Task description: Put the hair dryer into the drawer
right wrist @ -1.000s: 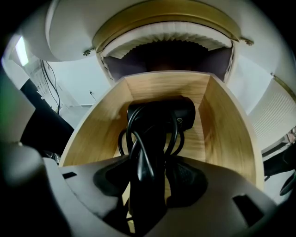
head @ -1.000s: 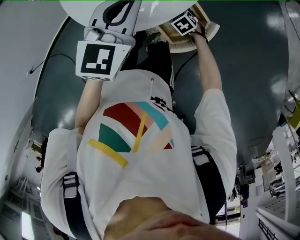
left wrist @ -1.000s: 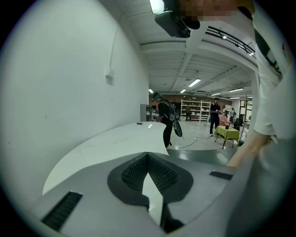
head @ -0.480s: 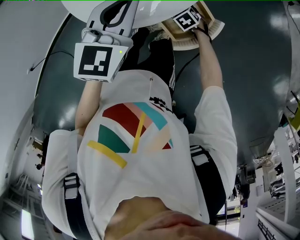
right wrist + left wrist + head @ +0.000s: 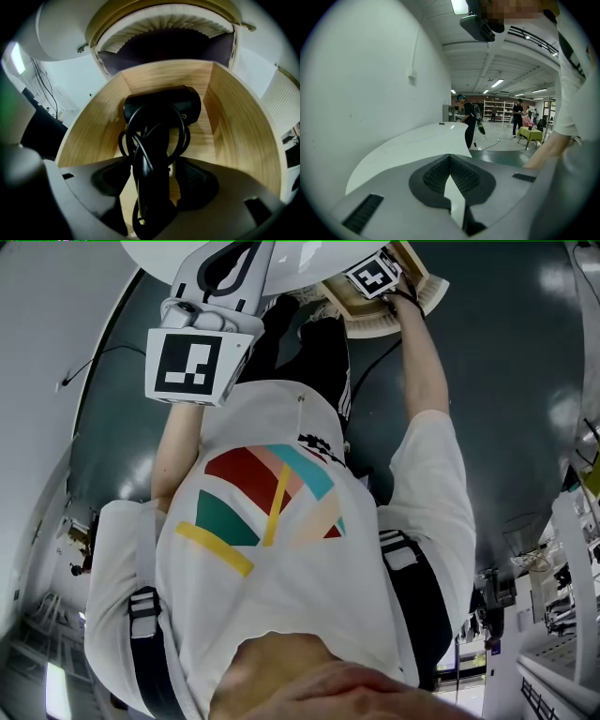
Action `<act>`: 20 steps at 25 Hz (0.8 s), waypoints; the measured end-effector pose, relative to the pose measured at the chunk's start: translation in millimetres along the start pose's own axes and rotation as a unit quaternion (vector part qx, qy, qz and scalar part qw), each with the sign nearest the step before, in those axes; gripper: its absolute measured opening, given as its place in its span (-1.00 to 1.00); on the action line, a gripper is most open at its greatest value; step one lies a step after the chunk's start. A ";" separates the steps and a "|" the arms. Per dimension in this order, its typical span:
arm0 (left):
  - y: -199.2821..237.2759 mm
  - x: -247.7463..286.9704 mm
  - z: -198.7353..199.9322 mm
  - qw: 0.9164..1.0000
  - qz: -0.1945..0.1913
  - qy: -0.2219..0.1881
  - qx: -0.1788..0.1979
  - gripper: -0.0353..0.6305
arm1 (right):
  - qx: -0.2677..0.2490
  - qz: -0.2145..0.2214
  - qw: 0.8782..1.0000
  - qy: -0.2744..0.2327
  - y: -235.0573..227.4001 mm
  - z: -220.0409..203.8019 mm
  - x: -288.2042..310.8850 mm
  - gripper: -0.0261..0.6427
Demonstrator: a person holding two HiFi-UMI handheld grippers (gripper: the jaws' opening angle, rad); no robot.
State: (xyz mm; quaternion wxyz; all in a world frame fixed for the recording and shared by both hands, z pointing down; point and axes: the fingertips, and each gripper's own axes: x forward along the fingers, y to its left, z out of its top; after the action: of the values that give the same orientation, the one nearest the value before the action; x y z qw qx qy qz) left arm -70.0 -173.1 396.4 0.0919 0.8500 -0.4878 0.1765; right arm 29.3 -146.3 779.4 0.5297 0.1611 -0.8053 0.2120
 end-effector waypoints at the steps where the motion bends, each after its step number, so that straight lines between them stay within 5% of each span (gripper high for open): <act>1: 0.2 -0.4 -0.4 1.000 0.000 0.000 0.000 -0.85 | 0.009 0.006 1.000 0.002 1.7 -0.8 -0.1 -0.03; 20: 2.7 -9.0 51.5 0.998 -0.015 -0.060 -0.028 -0.85 | -0.010 -0.048 0.999 0.013 1.1 11.9 -83.2 -0.01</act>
State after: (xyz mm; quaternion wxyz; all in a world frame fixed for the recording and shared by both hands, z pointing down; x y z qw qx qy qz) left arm -65.6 -184.2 345.5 0.0891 0.8631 -0.4848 0.1098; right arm 51.6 -148.5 698.3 0.5517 0.1917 -0.7915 0.1802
